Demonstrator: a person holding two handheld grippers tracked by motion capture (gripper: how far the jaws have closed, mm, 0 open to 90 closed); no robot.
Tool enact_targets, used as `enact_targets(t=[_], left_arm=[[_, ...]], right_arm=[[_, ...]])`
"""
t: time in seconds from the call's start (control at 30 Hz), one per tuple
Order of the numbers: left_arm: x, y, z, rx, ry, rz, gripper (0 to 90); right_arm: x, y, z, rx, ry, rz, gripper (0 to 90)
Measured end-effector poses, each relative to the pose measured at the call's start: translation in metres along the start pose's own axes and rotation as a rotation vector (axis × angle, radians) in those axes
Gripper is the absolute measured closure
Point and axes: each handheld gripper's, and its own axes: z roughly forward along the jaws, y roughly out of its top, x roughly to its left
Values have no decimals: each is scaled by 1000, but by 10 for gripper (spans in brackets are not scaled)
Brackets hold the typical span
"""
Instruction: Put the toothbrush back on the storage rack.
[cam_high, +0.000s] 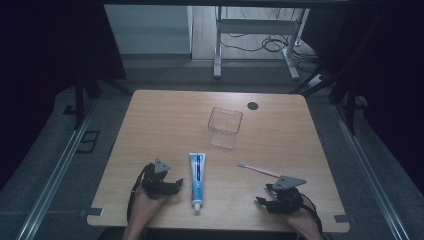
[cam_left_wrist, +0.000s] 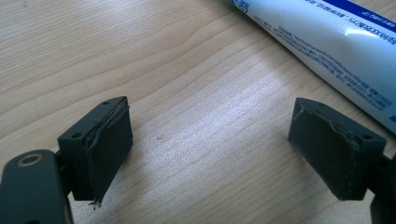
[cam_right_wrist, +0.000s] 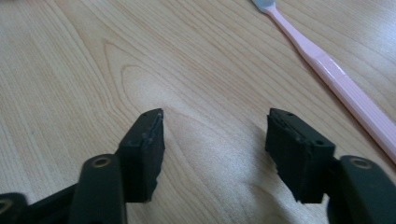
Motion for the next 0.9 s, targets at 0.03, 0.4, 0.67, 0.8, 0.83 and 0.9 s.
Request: enact_targets(t=[0.03,0.4,0.67,0.8,0.83,0.9], left_arm=[[0,0,0,0,0,0,135],[0,0,0,0,0,0,135],[0,0,0,0,0,0,136],[0,0,0,1,0,1,135],[0,0,0,1,0,1,135],[0,0,0,1,0,1,135]], right_arm=[[0,0,0,0,0,0,385],[-9,5,-8,22,0,34,557],[-20,14,-17,23,1,56,695],[-28,17,-20,29,-9,75,762],[-28,17,-20,29,-9,75,762],[-37,20,-24,27,-16,97,807]])
